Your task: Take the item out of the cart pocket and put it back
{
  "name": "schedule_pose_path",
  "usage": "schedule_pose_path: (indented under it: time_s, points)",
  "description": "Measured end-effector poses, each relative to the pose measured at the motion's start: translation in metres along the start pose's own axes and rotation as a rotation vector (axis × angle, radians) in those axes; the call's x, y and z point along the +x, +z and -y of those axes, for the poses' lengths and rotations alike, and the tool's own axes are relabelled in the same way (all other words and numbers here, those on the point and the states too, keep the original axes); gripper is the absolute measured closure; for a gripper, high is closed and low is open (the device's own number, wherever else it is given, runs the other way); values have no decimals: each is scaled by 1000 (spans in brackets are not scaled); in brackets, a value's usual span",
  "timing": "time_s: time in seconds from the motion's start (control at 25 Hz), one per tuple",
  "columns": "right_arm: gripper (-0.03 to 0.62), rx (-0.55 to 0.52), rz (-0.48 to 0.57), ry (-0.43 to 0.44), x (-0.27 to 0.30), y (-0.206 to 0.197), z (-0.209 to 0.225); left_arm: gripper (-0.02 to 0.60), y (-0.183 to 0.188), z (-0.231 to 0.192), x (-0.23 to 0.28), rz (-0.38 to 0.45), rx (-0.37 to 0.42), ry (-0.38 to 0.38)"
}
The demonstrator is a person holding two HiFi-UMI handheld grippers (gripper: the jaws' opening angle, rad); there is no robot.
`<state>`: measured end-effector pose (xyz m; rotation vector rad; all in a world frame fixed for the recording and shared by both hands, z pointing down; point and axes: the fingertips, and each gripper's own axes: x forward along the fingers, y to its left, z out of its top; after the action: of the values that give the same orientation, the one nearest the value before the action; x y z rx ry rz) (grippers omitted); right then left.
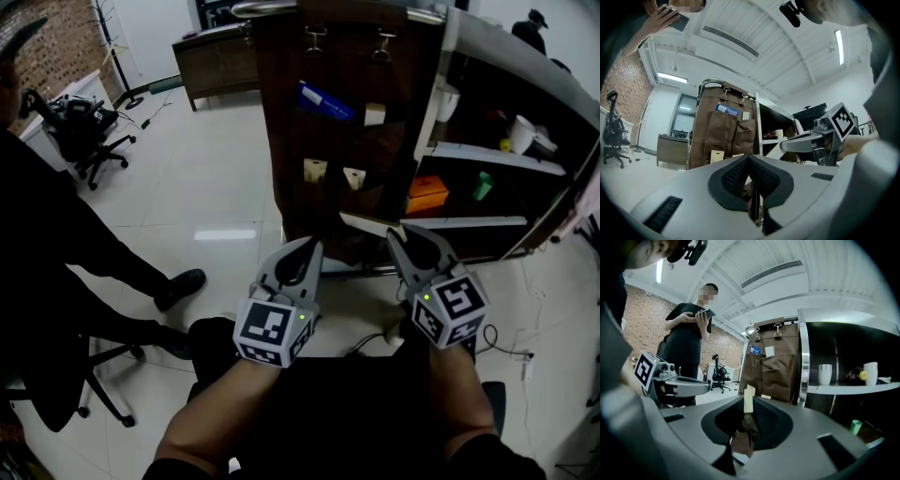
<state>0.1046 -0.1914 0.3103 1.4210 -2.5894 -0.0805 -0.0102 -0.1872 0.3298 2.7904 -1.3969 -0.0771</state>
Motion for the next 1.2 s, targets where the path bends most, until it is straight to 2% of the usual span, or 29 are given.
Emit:
schedule_pose_path:
  time_s: [0.28, 0.6, 1.2]
  points:
    - [520, -88, -32, -6, 20, 5, 6, 581, 1, -3, 1, 2, -1, 8]
    - [520, -151, -86, 4, 47, -7, 12, 581, 1, -3, 1, 4, -4, 5]
    - [520, -195, -253, 46, 111, -63, 32, 581, 0, -4, 2, 0, -13, 9]
